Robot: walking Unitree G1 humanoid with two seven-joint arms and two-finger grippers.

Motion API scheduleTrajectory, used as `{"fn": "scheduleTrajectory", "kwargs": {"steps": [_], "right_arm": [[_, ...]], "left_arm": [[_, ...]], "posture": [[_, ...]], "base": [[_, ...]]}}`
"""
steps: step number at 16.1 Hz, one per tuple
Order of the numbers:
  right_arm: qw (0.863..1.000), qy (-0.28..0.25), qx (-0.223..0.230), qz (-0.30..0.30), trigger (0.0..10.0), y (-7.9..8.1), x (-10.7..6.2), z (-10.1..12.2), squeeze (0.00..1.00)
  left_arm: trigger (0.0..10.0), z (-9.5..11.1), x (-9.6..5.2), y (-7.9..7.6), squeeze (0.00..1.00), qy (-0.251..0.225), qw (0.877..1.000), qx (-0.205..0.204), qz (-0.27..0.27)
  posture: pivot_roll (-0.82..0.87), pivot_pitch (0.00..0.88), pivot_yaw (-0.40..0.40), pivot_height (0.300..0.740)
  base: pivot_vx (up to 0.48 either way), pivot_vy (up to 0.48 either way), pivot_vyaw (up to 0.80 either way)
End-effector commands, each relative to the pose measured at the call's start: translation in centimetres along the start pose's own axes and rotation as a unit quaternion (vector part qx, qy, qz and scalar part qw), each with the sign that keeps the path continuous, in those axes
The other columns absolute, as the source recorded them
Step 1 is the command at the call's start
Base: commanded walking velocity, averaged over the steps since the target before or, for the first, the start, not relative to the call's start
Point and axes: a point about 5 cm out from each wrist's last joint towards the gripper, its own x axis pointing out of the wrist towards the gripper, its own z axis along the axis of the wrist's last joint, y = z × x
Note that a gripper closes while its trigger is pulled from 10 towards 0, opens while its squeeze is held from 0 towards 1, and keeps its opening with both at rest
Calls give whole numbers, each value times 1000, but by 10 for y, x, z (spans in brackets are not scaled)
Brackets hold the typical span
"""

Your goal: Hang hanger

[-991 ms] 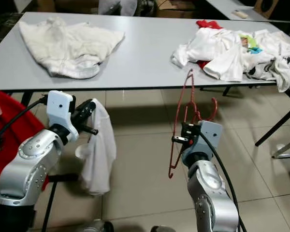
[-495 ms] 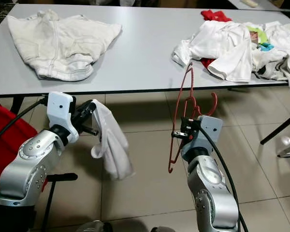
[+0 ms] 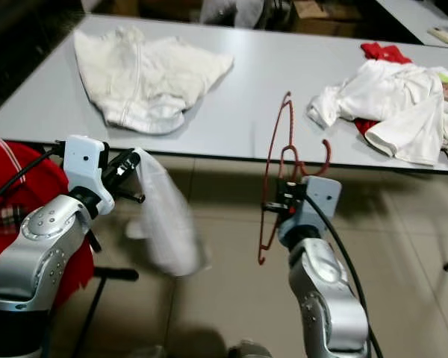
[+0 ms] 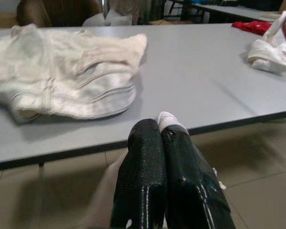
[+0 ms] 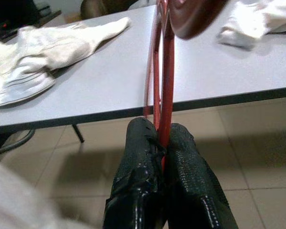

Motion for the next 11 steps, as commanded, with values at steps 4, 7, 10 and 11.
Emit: {"fn": "scheduleTrajectory", "kwargs": {"steps": [4,7,10,11], "right_arm": [[1000,-15,-11,-10,10000,-11,-1,8,0],[999,-16,-27,13,10000,-15,1,13,0],[998,-18,-36,38,10000,-17,-1,17,0],[998,-19,-34,39,10000,-17,-1,18,0]], "left_arm": [[10000,6,6,-10,0,-19,1000,3,-21],[10000,12,12,-15,0,-30,999,5,-36],[10000,20,16,-19,0,-44,997,5,-56],[10000,20,16,-19,0,-43,997,6,-57]], "posture": [[26,59,-26,740],[29,43,-30,740],[23,23,-18,740],[21,21,-18,740]], "base": [[360,0,0],[364,0,0],[382,0,0],[394,0,-800]]}}
